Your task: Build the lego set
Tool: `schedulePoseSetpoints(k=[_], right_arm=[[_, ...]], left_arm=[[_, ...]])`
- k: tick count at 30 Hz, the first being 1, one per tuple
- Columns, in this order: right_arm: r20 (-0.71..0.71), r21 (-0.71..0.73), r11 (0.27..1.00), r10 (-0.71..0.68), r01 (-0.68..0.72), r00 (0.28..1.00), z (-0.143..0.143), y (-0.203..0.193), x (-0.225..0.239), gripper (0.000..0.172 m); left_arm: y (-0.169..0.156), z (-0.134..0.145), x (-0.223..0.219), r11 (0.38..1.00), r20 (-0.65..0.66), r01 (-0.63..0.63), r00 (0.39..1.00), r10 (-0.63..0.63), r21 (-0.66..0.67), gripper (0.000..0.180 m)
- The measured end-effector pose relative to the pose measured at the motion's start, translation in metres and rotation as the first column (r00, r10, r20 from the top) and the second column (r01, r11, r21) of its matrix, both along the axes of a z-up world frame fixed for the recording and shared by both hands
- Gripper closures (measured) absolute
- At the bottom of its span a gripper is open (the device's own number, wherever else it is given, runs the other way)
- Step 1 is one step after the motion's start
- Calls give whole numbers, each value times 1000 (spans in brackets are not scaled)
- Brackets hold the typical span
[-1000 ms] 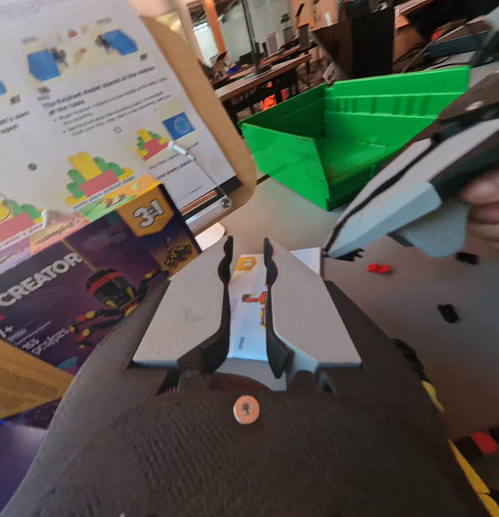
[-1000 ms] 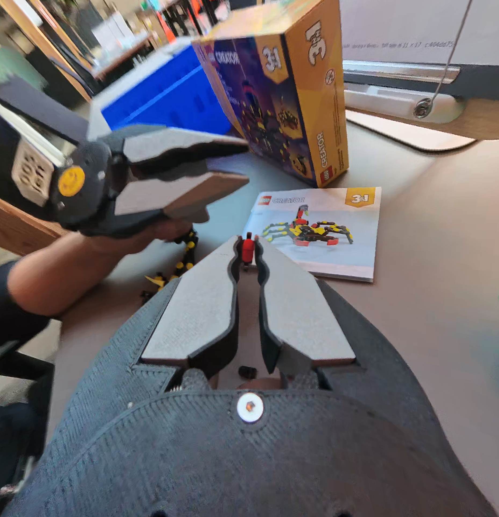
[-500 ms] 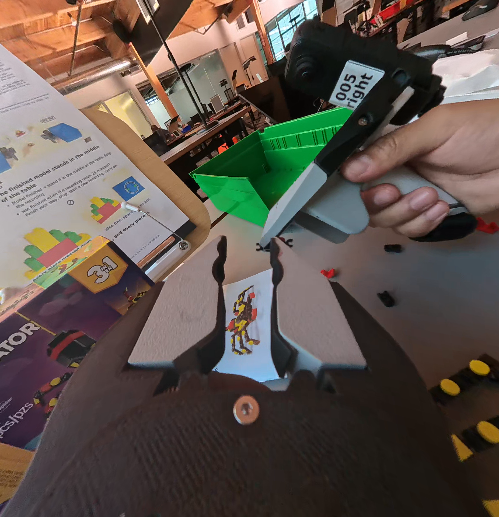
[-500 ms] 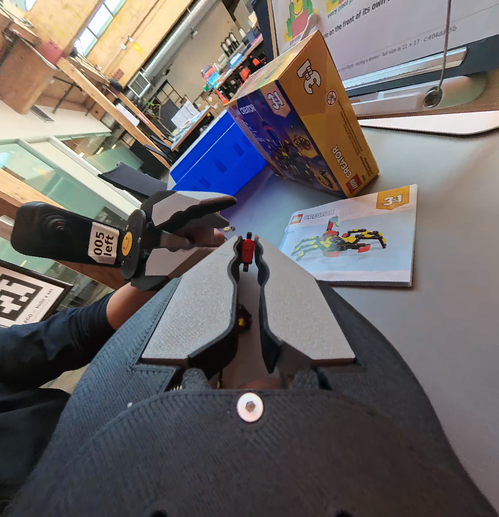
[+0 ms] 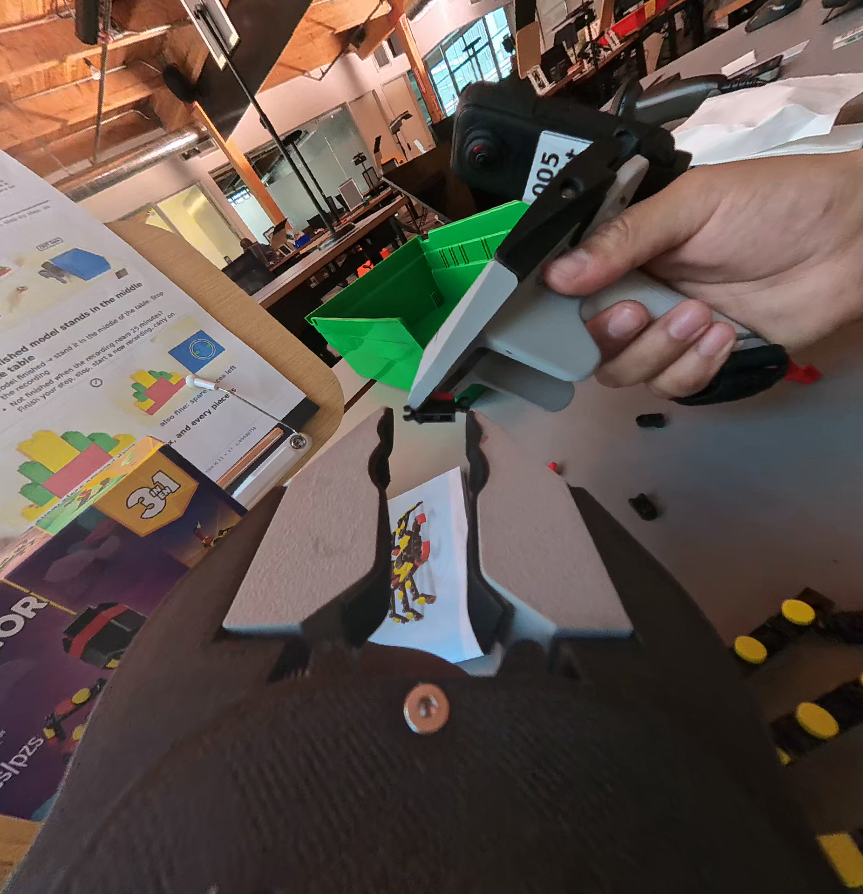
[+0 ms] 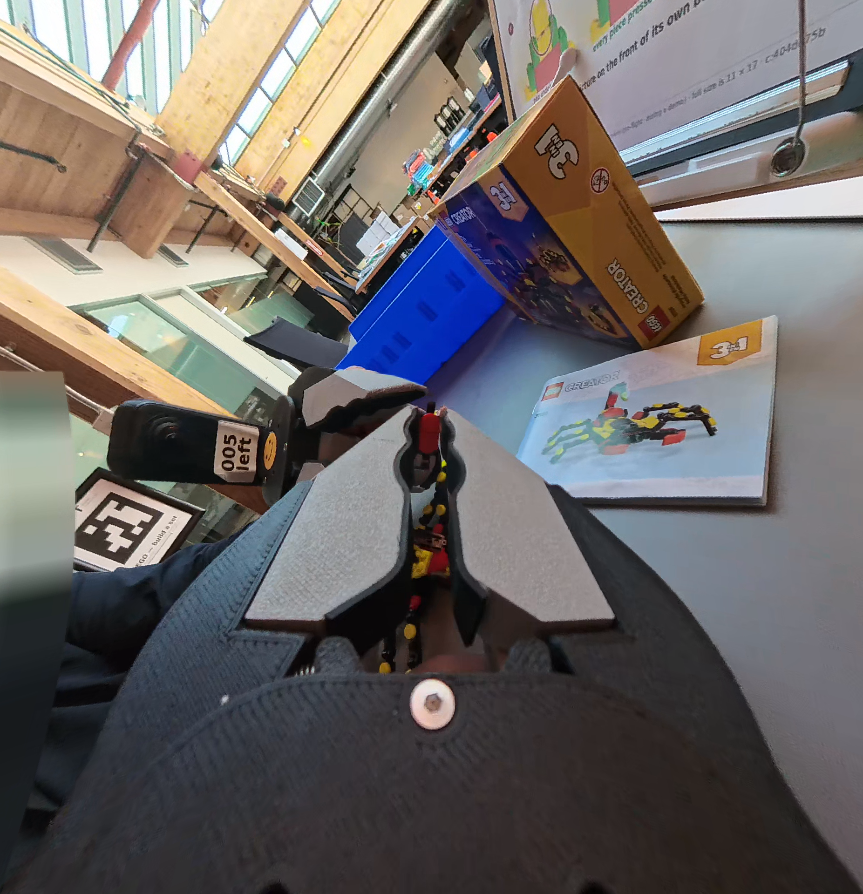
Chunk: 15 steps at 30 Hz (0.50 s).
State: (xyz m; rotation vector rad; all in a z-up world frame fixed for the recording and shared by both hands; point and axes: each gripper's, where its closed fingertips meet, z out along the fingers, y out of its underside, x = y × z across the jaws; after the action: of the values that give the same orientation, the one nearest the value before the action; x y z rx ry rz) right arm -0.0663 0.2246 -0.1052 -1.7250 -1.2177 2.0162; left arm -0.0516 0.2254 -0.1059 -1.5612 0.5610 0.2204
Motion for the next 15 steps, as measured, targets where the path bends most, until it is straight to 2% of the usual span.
schedulePoseSetpoints(k=[10,13,15], right_arm=[[-11,-15,999,30,-30,999,2,-6,0,167],[-5,-13,1000,29,-29,1000,1,-5,0,167],[-16,-28,999,29,-29,999,3,-5,0,167]], left_arm=[[2,-5,-2,1000,-36,-21,999,21,-13,160],[2,-2,-5,999,-41,-46,998,47,8,150],[1,-4,-1,1000,-45,-26,999,26,2,159]])
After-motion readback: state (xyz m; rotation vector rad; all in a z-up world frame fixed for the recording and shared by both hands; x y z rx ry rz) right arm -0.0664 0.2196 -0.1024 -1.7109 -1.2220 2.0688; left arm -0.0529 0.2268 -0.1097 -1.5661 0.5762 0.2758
